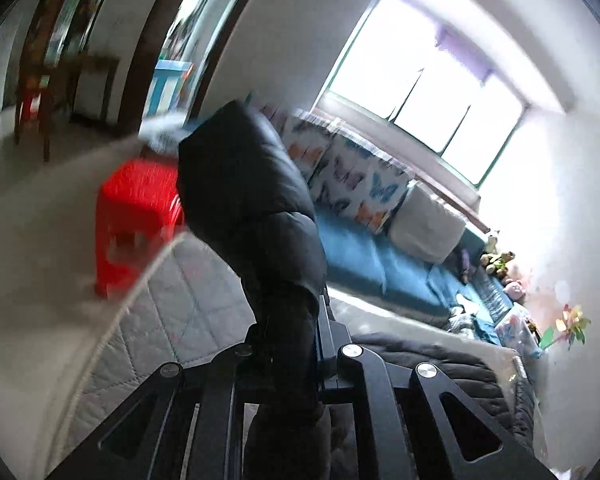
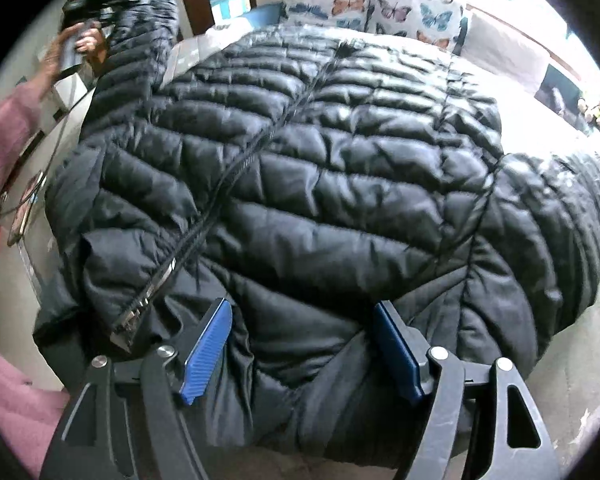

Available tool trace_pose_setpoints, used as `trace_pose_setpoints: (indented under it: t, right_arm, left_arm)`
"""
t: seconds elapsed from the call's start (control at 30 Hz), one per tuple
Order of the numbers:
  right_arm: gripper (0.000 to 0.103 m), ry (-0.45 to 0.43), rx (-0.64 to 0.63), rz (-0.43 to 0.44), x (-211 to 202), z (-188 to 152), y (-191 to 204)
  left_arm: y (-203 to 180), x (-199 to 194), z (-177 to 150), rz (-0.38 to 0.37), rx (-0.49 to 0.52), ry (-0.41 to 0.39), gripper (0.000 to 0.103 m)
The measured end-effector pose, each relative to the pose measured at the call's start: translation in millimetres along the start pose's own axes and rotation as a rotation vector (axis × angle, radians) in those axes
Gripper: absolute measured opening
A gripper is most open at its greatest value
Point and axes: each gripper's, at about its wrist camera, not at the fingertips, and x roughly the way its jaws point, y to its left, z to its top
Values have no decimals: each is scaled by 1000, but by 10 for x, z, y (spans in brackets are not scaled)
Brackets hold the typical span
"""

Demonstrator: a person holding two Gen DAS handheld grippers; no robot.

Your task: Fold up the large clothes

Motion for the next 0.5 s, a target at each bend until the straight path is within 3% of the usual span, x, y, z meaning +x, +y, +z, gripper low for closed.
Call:
trace_pose_setpoints:
  t: [0.23, 0.4, 0.5]
  right_arm:
    - [80, -119, 36, -22, -384, -95, -158]
    - [80, -217, 83, -34, -661, -265, -342]
    - [80, -255, 116, -37, -729, -350, -472]
  left_arm:
    - [-1193, -1157, -284, -49, 206, -114, 12]
    - [-2122, -1588, -1010, -90, 364, -109, 12]
    - [-2626, -1702, -1539, -155, 431, -77, 12]
